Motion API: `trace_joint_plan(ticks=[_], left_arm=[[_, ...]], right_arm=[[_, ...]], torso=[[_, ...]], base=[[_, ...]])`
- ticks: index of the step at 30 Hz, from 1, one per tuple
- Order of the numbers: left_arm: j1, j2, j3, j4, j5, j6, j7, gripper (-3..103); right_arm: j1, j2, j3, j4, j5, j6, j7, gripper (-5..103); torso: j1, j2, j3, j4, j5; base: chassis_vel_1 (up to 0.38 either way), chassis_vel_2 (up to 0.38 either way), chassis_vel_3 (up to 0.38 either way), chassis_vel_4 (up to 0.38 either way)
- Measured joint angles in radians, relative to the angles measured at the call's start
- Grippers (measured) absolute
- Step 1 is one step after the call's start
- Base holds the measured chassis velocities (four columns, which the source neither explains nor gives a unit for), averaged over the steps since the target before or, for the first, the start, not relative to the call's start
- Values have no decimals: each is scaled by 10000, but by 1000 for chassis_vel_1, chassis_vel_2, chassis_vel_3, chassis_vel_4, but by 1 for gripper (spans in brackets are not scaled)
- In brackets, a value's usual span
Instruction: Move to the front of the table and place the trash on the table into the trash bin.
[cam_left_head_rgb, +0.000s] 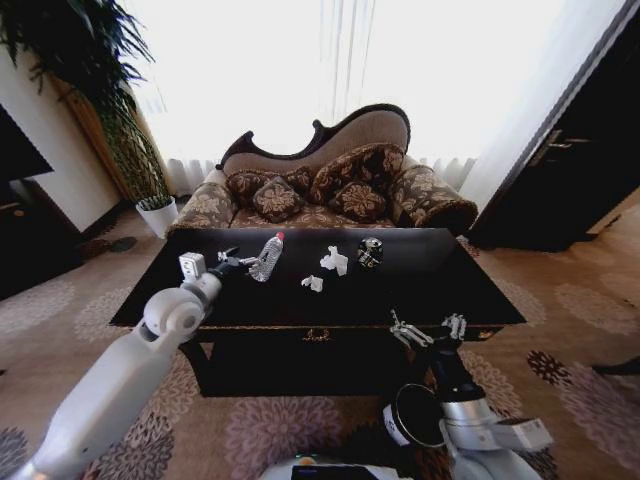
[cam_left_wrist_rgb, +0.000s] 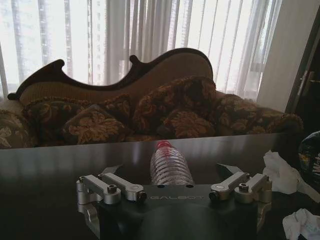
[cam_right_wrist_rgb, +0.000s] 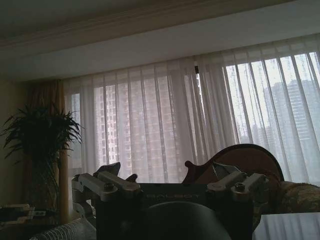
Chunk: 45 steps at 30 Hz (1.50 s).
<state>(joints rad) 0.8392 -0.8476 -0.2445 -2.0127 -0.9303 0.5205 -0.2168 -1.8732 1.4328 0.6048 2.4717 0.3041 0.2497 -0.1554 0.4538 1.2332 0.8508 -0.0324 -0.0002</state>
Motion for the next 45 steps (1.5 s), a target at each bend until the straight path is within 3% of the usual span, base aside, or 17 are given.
trace_joint_plan(ticks=[12,34,35,36,44,45], left_arm=[[-307,-33,644,505,244,-23,272,100],[-857,-939,1626,1578,859,-305,642,103],[-849,-937,1632,1611,870,-317,643,100],[-790,-910,1606,1614,871,-356,644,85],[-459,-706,1336,1275,863,-416,702,63],[-317,-612,1182,1106,863,-438,737,55]], right_arm=[[12,-46,-117,-164,-61,61,-47,100],[9,-127,-256,-278,163,46,-150,100],[9,-160,-235,-294,194,47,-150,100],[20,-211,-202,-342,258,48,-150,100],[56,-229,-213,-422,289,57,-150,100],[75,-215,-250,-461,289,63,-151,100]], torso=[[0,0,0,0,0],[1,0,1,-1,1],[1,0,1,-1,0],[1,0,0,-2,0],[1,0,0,-1,-2],[1,0,0,-1,-2]], base=[[0,0,0,0],[0,0,0,0],[0,0,0,0],[0,0,0,0],[0,0,0,0],[0,0,0,0]])
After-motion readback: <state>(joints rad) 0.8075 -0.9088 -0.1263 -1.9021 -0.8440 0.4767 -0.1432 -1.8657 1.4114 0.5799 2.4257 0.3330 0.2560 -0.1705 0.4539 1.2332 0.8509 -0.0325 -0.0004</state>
